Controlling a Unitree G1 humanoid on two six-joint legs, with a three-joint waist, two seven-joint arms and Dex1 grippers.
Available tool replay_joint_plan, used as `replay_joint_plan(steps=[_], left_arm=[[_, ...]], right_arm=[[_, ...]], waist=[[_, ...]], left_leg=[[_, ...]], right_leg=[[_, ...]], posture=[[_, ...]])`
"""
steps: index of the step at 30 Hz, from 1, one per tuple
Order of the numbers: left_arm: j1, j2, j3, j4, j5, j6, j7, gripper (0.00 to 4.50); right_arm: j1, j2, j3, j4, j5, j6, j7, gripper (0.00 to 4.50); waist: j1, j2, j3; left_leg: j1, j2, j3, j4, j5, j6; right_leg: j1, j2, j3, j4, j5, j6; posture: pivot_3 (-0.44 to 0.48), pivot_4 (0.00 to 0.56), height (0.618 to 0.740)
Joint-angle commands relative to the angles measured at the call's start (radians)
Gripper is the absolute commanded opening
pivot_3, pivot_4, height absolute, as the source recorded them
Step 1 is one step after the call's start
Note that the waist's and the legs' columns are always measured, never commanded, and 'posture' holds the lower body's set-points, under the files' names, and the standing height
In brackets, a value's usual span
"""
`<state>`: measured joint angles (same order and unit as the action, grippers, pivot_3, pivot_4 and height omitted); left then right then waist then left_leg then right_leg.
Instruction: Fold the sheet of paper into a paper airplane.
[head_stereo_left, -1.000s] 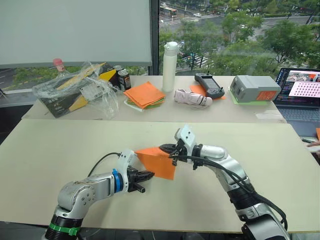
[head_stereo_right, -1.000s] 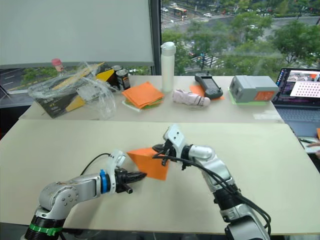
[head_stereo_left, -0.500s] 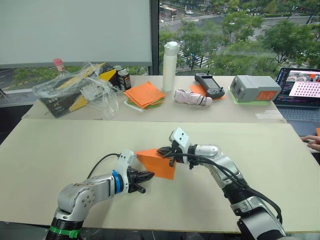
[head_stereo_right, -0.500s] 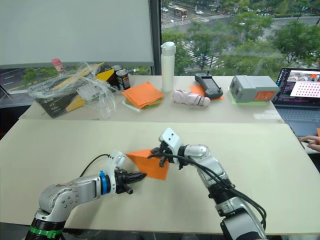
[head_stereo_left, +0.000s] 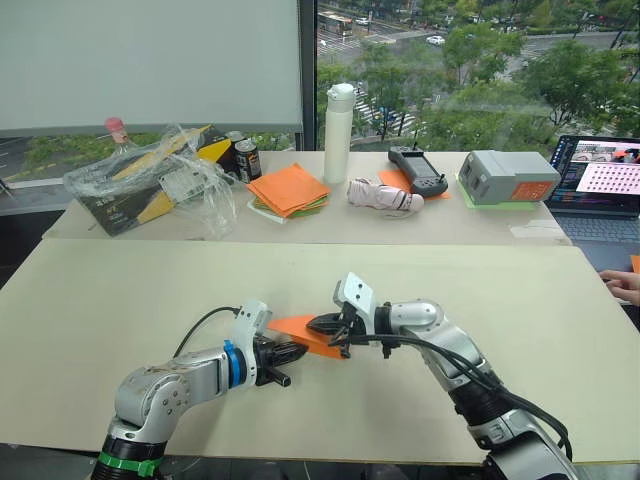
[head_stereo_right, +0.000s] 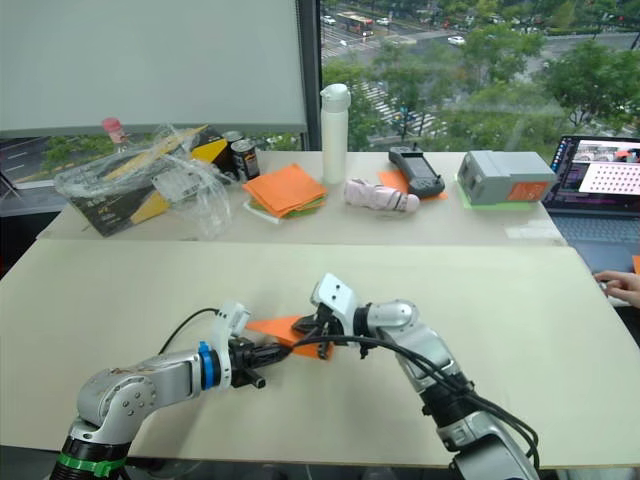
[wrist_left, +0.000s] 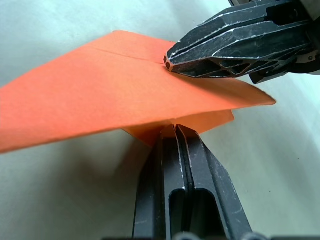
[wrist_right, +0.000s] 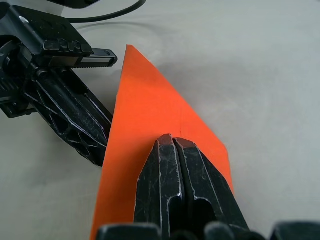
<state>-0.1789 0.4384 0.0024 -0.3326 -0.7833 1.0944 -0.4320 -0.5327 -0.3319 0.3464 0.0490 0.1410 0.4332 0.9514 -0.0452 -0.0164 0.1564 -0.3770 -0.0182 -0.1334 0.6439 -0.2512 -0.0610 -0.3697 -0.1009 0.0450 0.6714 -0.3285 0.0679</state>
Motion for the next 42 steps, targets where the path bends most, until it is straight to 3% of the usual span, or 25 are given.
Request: replay_joint_plan(steps=[1,13,19,25,30,42], left_arm=[[0.025,0.002,-0.009,0.012,0.017,0.036,0.019,0.0],[0.084,0.014,0.05,-0.096,-0.045,0.106,0.048,0.0],[0.158,0.081,0.131,-0.212,-0.17,0.181,0.011,0.0],[0.047,0.043,0.256,-0.11,-0.279,0.201,0.061,0.0],[-0.028,0.035,0.247,-0.008,-0.224,0.174,0.1,0.0],[0.009,0.067,0.132,0.084,-0.072,0.087,0.022,0.0]], right_arm=[[0.011,-0.01,0.006,-0.059,0.007,-0.012,0.011,0.04],[0.053,-0.032,0.057,-0.054,-0.028,-0.057,0.018,0.04],[0.057,-0.033,0.065,-0.034,-0.05,-0.078,0.009,0.04],[0.064,-0.038,0.065,-0.037,-0.051,-0.079,0.011,0.04],[0.069,-0.04,0.064,-0.045,-0.054,-0.08,0.007,0.04],[0.101,-0.061,0.038,-0.104,-0.036,-0.036,-0.013,0.04]], waist=[[0.0,0.0,0.0],[-0.001,0.0,0.0],[-0.003,0.0,0.0],[0.007,0.0,0.0],[0.001,0.0,0.0],[0.003,0.0,0.0]], left_leg=[[0.0,0.0,0.0,0.0,0.0,0.0],[0.0,0.0,0.0,0.0,0.0,0.0],[0.0,0.0,0.0,-0.001,0.0,0.0],[0.0,0.0,0.0,0.0,0.0,0.0],[0.0,0.0,0.0,0.0,0.0,0.0],[0.0,0.0,0.0,0.0,0.0,0.0]], right_leg=[[0.0,0.0,0.0,0.0,0.0,0.0],[0.0,0.0,0.0,0.0,0.0,0.0],[0.0,0.0,0.0,0.0,0.0,0.0],[0.0,0.0,-0.001,0.0,0.0,0.0],[0.0,0.0,0.0,0.0,0.0,0.0],[0.0,0.0,0.0,0.0,0.0,0.0]], posture=[[0.0,0.15,0.74],[0.0,0.15,0.74],[0.0,0.15,0.74],[0.0,0.15,0.74],[0.0,0.15,0.74],[0.0,0.15,0.74]])
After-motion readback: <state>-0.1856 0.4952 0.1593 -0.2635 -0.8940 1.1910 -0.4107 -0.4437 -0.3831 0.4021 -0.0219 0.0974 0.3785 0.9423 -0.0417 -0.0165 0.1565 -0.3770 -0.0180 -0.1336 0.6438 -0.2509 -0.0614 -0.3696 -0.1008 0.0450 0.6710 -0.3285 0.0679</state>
